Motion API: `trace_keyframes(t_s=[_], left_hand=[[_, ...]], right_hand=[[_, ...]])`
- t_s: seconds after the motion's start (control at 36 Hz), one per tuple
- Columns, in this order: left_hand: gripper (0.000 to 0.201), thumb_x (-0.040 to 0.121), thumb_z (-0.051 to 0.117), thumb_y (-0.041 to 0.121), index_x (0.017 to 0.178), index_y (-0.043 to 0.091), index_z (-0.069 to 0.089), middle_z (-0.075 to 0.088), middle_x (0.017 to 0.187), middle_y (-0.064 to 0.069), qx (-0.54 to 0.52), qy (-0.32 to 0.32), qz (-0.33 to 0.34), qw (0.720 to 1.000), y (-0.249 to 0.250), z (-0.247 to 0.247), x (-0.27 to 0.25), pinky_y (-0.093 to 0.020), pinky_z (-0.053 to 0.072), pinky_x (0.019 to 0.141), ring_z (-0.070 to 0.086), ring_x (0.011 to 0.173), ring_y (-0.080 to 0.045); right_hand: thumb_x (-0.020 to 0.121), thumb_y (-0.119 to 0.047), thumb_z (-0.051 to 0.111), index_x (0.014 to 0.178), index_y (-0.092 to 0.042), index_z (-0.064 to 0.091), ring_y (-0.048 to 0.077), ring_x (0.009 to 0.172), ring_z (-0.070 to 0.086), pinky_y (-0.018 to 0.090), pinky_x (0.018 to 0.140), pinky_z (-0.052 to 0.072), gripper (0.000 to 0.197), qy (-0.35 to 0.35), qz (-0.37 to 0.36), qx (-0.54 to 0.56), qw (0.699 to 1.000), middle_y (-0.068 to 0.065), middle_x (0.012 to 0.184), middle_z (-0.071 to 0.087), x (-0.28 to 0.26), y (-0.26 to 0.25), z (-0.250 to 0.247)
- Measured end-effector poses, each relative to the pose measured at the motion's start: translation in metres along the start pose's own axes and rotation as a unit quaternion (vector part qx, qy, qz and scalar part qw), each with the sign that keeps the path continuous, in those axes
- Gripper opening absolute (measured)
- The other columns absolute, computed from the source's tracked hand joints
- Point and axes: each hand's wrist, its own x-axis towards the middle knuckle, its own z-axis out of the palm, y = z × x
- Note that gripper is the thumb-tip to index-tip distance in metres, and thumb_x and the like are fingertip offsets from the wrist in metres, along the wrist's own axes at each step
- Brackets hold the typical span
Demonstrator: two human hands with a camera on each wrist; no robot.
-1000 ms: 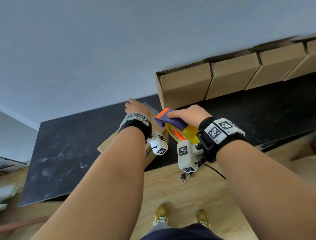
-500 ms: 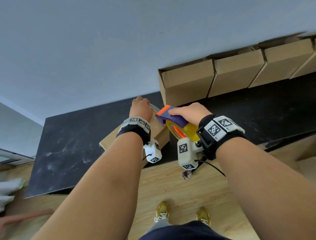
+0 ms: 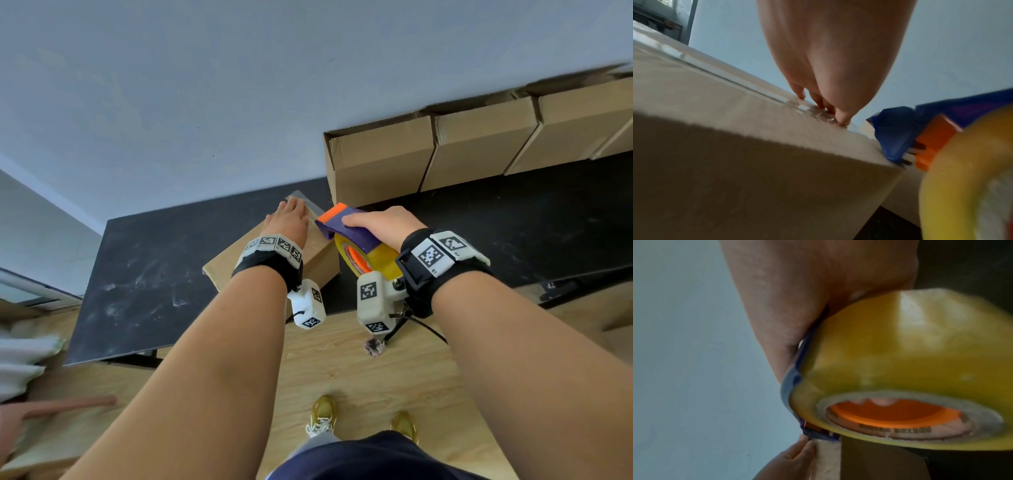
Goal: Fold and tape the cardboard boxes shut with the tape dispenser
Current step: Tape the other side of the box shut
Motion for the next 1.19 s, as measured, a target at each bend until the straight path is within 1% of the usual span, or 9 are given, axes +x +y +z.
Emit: trace_keyframes(t_s=[0.11,0.31,0.47,0.56,0.69,0.78,0.89,1.06,1.19], left_hand=[[0.051,0.099,0.039,0.012,0.148,0.010,0.025,0.011,0.157,-0.007,-0.008,-0.013,-0.013,1.000,0.003,-0.006,-0.002,-0.052,0.026,0.110,0.014,0.143,-0.027],[0.043,0.101,0.037,0.017,0.143,0.008,0.030,0.015,0.155,-0.009,-0.011,0.021,-0.021,0.999,0.014,-0.006,-0.013,-0.054,0.024,0.112,0.018,0.140,-0.027],[0.049,0.095,0.051,0.017,0.140,0.012,0.034,0.015,0.150,-0.008,0.045,0.025,-0.007,0.999,0.015,0.001,-0.016,-0.055,0.030,0.108,0.021,0.134,-0.030],[0.053,0.098,0.044,0.018,0.147,0.013,0.025,0.009,0.156,-0.007,0.010,0.023,-0.033,0.999,0.020,0.000,-0.020,-0.054,0.022,0.113,0.012,0.141,-0.030],[0.069,0.099,0.021,0.053,0.154,0.018,-0.001,-0.007,0.161,0.000,-0.116,0.003,-0.116,0.986,0.027,0.005,-0.020,-0.049,-0.001,0.119,-0.009,0.148,-0.021],[0.074,0.096,0.022,0.059,0.154,0.019,-0.001,-0.007,0.161,0.001,-0.115,0.007,-0.116,0.987,0.025,0.010,-0.019,-0.049,-0.001,0.119,-0.009,0.148,-0.021],[0.080,0.093,0.023,0.065,0.154,0.020,-0.001,-0.006,0.162,0.001,-0.104,0.024,-0.114,0.988,0.026,0.015,-0.019,-0.050,0.000,0.118,-0.008,0.148,-0.021],[0.079,0.094,0.020,0.065,0.154,0.019,-0.005,-0.010,0.161,0.000,-0.095,0.031,-0.116,0.988,0.028,0.021,-0.020,-0.050,-0.005,0.118,-0.012,0.148,-0.021],[0.077,0.095,0.020,0.063,0.154,0.019,-0.005,-0.010,0.161,0.001,-0.100,0.035,-0.120,0.987,0.027,0.022,-0.018,-0.049,-0.008,0.117,-0.013,0.147,-0.021]], right_hand=[[0.078,-0.054,0.071,0.090,-0.016,0.058,0.019,0.087,0.062,0.028,0.070,0.046,0.042,-0.015,0.016,-0.010,1.000,0.004,0.097,0.064,-0.006,0.013,-0.010],[0.078,-0.055,0.070,0.089,-0.020,0.059,0.019,0.087,0.064,0.033,0.085,0.050,0.038,-0.049,0.036,-0.012,0.998,0.004,0.095,0.067,-0.015,0.037,-0.025],[0.081,-0.053,0.068,0.106,-0.016,0.060,0.016,0.083,0.061,0.028,0.071,0.046,0.045,-0.056,0.041,-0.005,0.998,0.004,0.098,0.065,-0.017,0.043,-0.024],[0.081,-0.053,0.068,0.107,-0.016,0.057,0.017,0.087,0.061,0.029,0.076,0.047,0.046,-0.051,0.048,-0.002,0.998,0.005,0.104,0.064,-0.015,0.045,-0.017],[0.082,-0.051,0.069,0.103,-0.014,0.053,0.021,0.094,0.061,0.031,0.078,0.047,0.046,-0.030,0.047,0.001,0.998,0.007,0.106,0.061,-0.010,0.051,-0.004],[0.081,-0.053,0.068,0.104,-0.015,0.050,0.020,0.091,0.061,0.031,0.079,0.049,0.048,-0.041,0.059,0.015,0.997,0.006,0.106,0.062,-0.008,0.057,-0.002],[0.081,-0.054,0.068,0.106,-0.015,0.051,0.015,0.081,0.058,0.027,0.065,0.043,0.050,-0.049,0.071,0.033,0.996,0.004,0.099,0.061,-0.006,0.060,-0.002],[0.079,-0.053,0.070,0.109,-0.014,0.058,0.019,0.089,0.063,0.032,0.083,0.050,0.051,-0.065,0.077,0.058,0.993,0.006,0.104,0.065,0.002,0.059,-0.003],[0.061,-0.061,0.072,0.101,-0.022,0.072,0.026,0.094,0.069,0.044,0.097,0.052,0.056,-0.088,0.069,0.089,0.990,0.007,0.100,0.074,0.006,0.052,-0.009]])
